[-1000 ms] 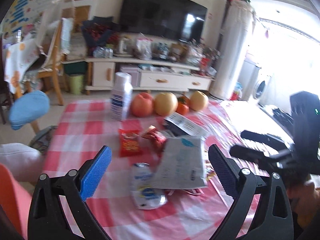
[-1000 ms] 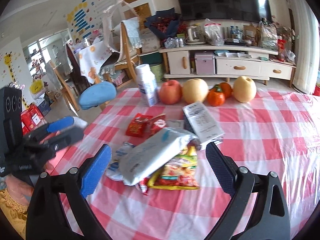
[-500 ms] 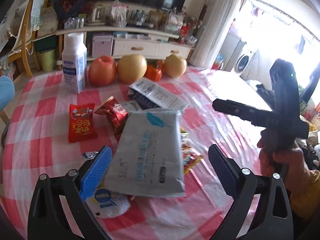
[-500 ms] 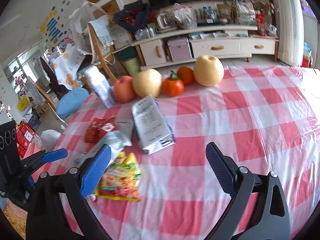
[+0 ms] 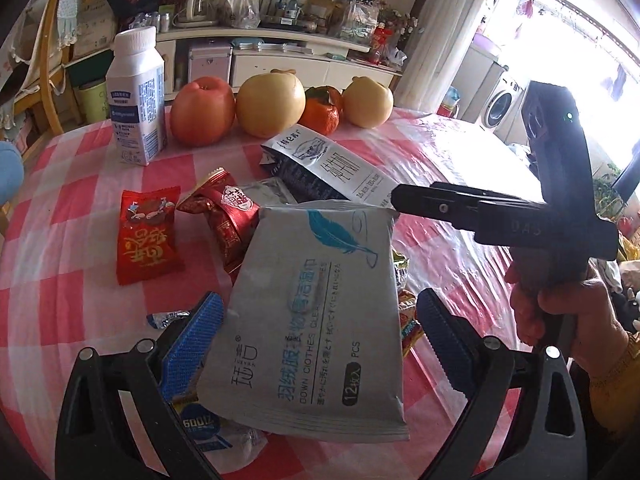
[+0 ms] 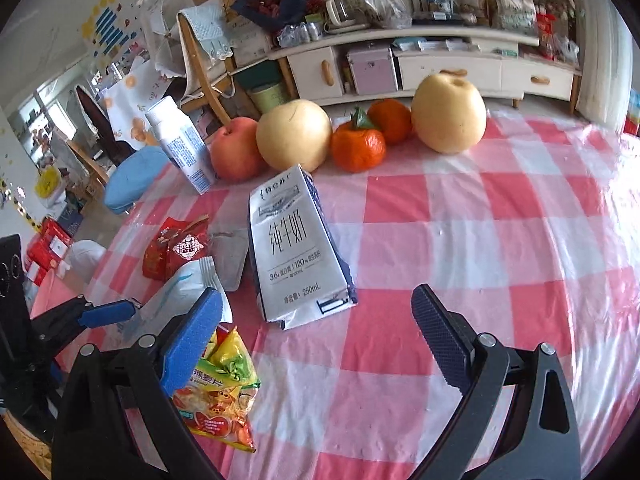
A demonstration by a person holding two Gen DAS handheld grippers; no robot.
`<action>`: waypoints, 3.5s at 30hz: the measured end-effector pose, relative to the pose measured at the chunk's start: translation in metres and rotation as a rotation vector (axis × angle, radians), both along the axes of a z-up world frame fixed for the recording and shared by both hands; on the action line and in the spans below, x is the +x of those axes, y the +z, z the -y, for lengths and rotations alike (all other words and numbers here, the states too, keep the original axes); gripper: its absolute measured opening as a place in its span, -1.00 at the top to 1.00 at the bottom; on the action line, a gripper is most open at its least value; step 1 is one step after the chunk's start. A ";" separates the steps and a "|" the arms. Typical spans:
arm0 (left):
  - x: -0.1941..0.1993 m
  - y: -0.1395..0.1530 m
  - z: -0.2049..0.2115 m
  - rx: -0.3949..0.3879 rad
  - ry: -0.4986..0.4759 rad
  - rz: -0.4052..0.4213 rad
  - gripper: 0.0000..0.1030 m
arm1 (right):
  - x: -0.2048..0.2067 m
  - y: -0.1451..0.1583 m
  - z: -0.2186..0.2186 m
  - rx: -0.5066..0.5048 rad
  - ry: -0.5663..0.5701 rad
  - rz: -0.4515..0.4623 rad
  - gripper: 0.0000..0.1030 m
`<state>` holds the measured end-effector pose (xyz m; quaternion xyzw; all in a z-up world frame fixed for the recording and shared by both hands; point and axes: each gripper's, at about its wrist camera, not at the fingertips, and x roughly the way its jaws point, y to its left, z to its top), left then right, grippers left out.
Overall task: Collect trash
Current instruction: 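Grasp the grey feather-print wipes pack with the left gripper while the right grasps the oat snack bag, then carry the wipes pack and oat bag to the pink bucket, open both grippers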
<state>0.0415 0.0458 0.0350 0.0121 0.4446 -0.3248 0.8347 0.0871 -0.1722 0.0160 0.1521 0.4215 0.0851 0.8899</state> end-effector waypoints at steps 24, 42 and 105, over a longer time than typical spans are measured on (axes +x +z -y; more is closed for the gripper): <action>0.003 -0.005 -0.016 -0.080 0.099 -0.052 -0.51 | -0.045 -0.018 -0.065 0.020 0.253 -0.047 -0.85; -0.015 0.023 -0.059 -0.165 0.196 0.011 -0.50 | -0.036 -0.020 -0.066 0.004 0.189 -0.004 -0.09; -0.086 0.048 -0.414 -0.194 1.259 0.020 -0.53 | -0.056 0.097 -0.449 -0.007 0.734 0.244 0.32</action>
